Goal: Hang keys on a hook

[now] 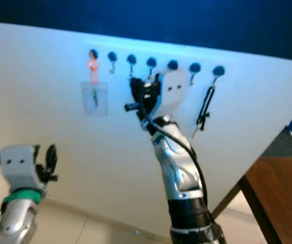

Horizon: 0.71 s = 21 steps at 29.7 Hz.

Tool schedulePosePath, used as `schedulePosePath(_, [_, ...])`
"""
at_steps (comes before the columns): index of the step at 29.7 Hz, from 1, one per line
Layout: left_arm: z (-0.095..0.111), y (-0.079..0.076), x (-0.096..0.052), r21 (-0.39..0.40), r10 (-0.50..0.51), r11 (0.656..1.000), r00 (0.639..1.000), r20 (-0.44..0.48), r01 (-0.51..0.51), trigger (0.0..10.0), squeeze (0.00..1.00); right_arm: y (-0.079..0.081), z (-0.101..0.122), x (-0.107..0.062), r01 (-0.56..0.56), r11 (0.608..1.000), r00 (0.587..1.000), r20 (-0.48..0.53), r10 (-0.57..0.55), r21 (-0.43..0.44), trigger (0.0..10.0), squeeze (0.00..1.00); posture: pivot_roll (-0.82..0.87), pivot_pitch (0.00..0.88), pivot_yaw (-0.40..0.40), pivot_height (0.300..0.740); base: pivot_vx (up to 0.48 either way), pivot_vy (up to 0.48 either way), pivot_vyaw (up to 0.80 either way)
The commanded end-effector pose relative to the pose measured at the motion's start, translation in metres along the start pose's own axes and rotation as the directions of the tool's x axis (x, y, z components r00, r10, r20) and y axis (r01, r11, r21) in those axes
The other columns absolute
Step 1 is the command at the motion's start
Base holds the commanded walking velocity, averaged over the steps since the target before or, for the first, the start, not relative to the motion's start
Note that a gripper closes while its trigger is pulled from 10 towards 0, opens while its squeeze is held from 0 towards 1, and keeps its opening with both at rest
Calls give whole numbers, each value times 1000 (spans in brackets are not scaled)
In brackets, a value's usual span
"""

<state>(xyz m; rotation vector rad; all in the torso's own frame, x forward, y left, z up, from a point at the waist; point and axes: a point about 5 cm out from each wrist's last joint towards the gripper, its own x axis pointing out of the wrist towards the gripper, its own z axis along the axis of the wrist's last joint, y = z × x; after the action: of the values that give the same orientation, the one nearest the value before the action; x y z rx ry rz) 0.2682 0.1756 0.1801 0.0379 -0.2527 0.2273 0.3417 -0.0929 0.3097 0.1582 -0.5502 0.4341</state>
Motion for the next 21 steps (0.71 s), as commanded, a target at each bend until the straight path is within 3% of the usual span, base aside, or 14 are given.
schedulePosePath(1, [-2, -3, -1, -4, -9, 1000, 1000, -8, 9, 10000, 0, 0, 2, 0, 2, 1000, 1000, 6, -2, -2, 10000, 0, -189, 101, 68, 740, 0, 0, 0])
schedulePosePath(16, [-2, -2, -2, -5, -8, 1000, 1000, -13, 8, 10000, 0, 10, 3, 0, -81, 996, 997, 3, 81, 37, 10000, 0, -192, 90, 64, 740, 0, 0, 0])
schedulePosePath(21, [-3, -2, -3, -9, -9, 1000, 1000, -14, 9, 10000, 0, 28, -3, -1, -266, 962, 961, -65, 269, 64, 10000, 0, -190, 90, 58, 740, 0, 0, 0])
